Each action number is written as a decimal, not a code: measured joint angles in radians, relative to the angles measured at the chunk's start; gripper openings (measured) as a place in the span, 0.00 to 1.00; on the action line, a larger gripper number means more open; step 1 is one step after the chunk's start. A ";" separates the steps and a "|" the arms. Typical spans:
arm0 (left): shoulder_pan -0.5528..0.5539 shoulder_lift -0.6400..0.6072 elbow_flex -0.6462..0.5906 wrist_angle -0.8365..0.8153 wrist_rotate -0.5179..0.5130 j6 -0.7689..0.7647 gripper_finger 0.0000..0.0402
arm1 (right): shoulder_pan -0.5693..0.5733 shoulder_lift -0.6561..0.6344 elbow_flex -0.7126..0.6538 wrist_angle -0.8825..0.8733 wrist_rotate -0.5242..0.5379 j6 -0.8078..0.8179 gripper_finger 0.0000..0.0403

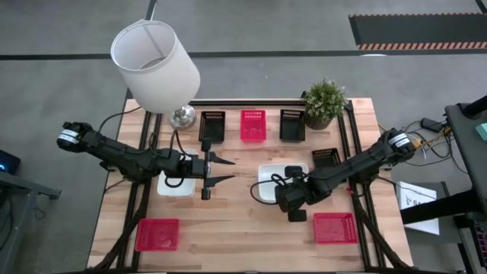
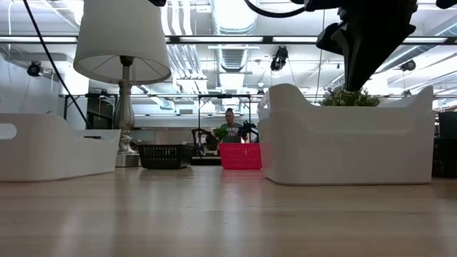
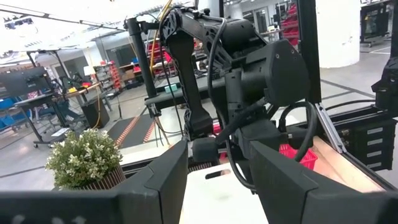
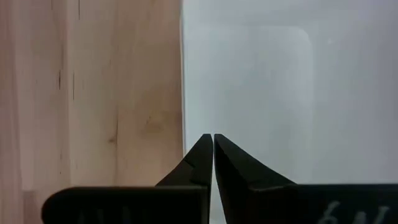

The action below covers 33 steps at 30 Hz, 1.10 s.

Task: Stack baskets by color
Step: Stack the center white bin into the right white bin, then stack the top left black bin into the top right black bin

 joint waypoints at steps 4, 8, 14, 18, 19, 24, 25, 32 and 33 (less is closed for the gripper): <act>0.000 0.000 0.000 0.000 0.000 0.000 0.39 | 0.000 -0.015 0.010 -0.021 0.008 -0.002 0.02; 0.000 0.002 0.000 0.001 0.000 -0.001 0.39 | 0.000 -0.053 0.023 -0.041 0.025 -0.039 0.02; 0.000 0.021 -0.001 0.000 0.000 -0.001 0.39 | -0.001 -0.180 -0.115 0.161 0.060 -0.205 0.02; 0.000 0.033 0.001 0.001 0.000 -0.001 0.39 | -0.033 -0.319 -0.296 0.350 0.084 -0.317 0.02; 0.001 0.035 0.001 0.002 0.000 0.002 0.39 | -0.045 -0.355 -0.339 0.404 0.111 -0.344 0.02; 0.022 0.055 0.001 0.012 0.000 0.028 0.39 | -0.104 -0.526 -0.509 0.656 0.165 -0.508 0.02; 0.032 0.063 0.002 0.026 -0.002 0.031 0.39 | -0.118 -0.557 -0.536 0.699 0.166 -0.547 0.02; 0.111 0.135 0.044 0.143 -0.003 0.017 0.39 | -0.205 -0.749 -0.700 0.978 0.113 -0.718 0.02; 0.117 0.150 0.055 0.140 -0.003 -0.003 0.39 | -0.210 -0.774 -0.718 1.006 0.095 -0.720 0.02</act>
